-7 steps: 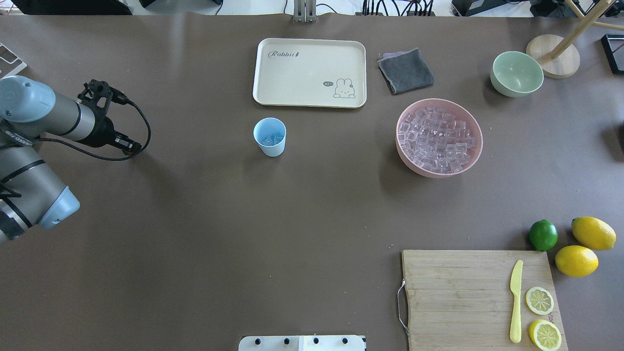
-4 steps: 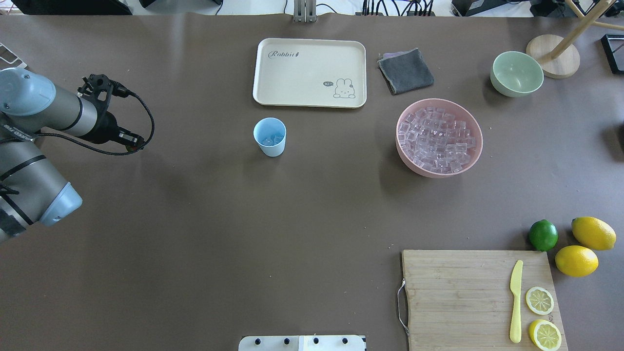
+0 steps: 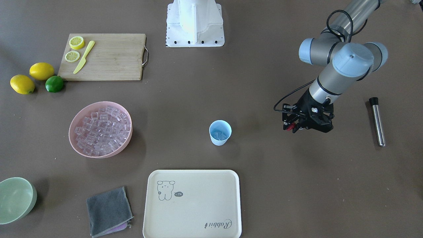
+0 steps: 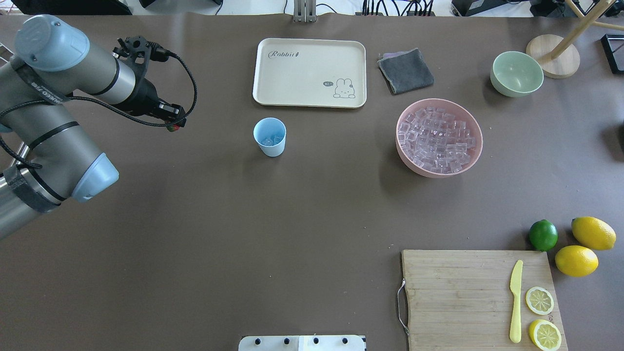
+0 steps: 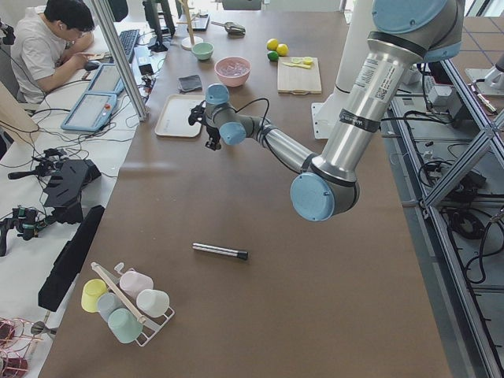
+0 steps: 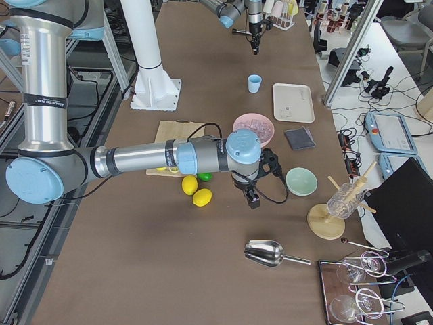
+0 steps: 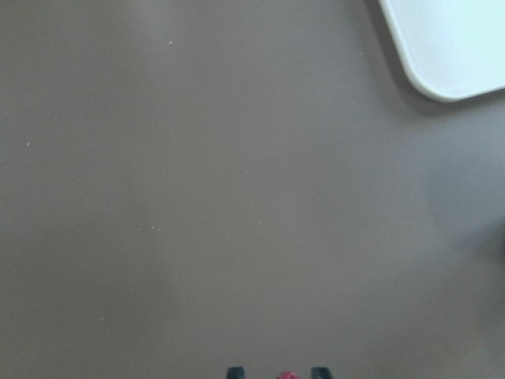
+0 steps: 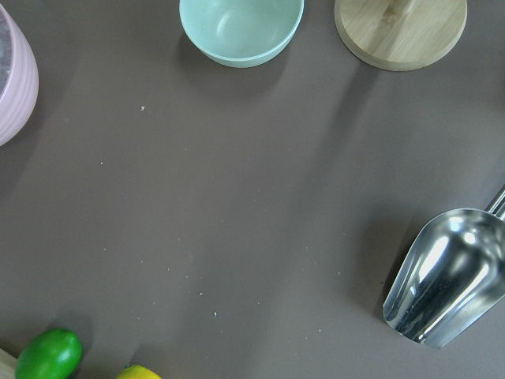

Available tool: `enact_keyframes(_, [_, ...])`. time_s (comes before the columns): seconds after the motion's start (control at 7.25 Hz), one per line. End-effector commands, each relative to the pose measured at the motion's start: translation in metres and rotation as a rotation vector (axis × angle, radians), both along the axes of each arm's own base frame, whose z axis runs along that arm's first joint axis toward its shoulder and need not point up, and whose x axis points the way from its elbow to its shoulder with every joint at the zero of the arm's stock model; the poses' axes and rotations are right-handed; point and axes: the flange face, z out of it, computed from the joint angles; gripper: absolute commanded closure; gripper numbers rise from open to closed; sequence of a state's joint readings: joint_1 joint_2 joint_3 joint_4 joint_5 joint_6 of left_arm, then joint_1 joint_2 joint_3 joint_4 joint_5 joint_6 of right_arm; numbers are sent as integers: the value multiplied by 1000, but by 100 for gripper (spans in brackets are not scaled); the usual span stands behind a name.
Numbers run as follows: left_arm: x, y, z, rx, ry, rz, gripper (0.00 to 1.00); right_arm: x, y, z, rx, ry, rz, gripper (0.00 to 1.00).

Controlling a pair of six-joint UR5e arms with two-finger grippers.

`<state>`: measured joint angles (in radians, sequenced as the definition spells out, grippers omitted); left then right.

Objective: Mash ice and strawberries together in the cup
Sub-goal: 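Lift the strawberry with the left gripper and carry it over the cup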

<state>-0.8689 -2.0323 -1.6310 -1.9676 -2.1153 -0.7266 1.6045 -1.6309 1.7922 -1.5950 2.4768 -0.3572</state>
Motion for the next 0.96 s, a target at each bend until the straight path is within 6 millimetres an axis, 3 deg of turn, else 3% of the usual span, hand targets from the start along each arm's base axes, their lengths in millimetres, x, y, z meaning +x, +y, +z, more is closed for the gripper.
enact_keyframes(0.0, [37,10,-64,-12,69,-4,100,0,7,13,-19,6,-4,1])
enact_keyframes(0.14, [45,11,-68,-17,72,0,100,0,7,12,-20,5,-3,1])
enact_keyframes(0.28, [59,18,-86,-31,97,4,100,0,8,14,-23,5,-3,1])
enact_keyframes(0.55, [104,20,-128,-48,123,-23,100,0,7,13,-16,4,-7,1])
enact_keyframes(0.83, [126,2,-136,-34,104,-69,100,0,10,14,-17,5,-8,1])
